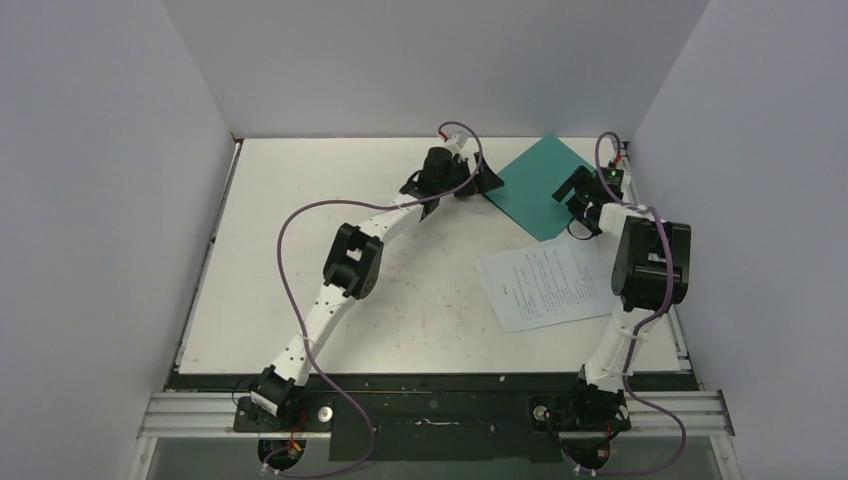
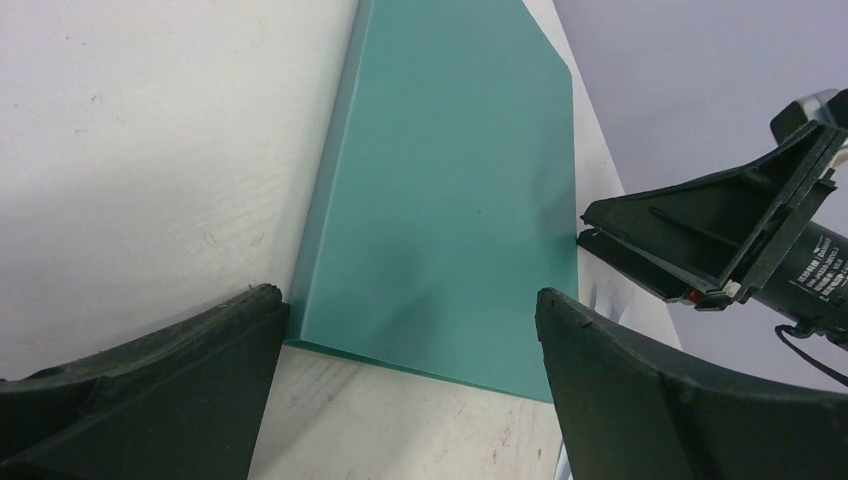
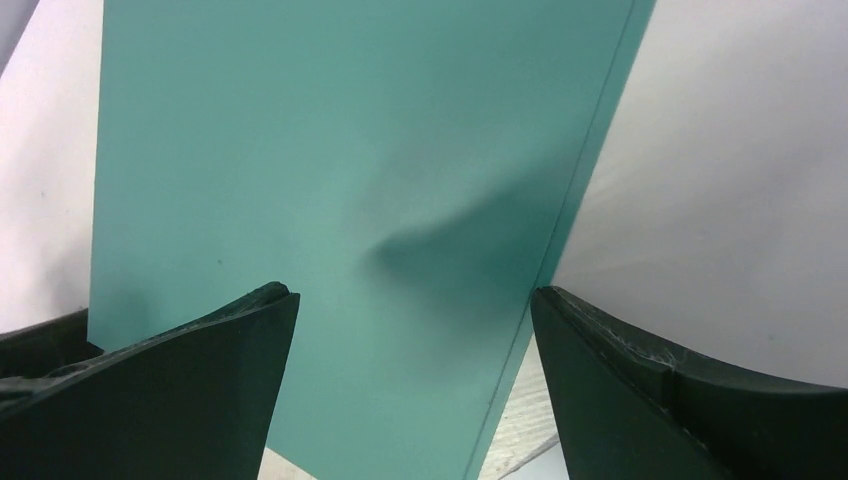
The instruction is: Put the files into the folder
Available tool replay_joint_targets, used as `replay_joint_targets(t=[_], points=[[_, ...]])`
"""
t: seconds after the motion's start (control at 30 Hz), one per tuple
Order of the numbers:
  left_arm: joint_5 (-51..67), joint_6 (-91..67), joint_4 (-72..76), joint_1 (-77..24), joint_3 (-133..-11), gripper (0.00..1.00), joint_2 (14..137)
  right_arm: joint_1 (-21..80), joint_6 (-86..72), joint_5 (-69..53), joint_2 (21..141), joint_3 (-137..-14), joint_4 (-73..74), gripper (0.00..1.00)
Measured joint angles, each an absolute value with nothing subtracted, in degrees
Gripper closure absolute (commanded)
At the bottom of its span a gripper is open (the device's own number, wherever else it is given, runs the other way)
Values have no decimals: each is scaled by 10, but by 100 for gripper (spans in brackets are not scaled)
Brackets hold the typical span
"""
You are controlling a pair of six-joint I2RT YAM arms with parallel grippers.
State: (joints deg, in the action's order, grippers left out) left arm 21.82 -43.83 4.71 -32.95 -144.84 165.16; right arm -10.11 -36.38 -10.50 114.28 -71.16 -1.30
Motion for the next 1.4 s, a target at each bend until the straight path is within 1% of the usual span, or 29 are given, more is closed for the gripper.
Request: replay_joint_targets(t=[0.1, 0.2, 0.7, 0.83, 1.0, 1.27, 1.4], points=[[226, -427, 51, -329, -1430, 0, 1642, -88, -361, -110, 1144, -712, -17, 10], [230, -409, 50, -328, -1394, 9, 1618, -75, -354, -109, 1145, -712, -20, 10], [225, -333, -4, -319, -1183, 35, 1470, -23, -330, -100, 1147, -693, -64, 10], [211, -316, -18, -317, -1111, 38, 1421, 3, -321, -93, 1145, -679, -89, 10], [181, -305, -20, -316, -969, 43, 1326, 40, -315, -91, 1130, -655, -100, 10], [129, -314, -2, -305, -740, 44, 1167, 112, -307, -99, 1086, -598, -102, 10], [96, -326, -2, -305, -657, 44, 1095, 154, -309, -108, 1051, -553, -105, 9]])
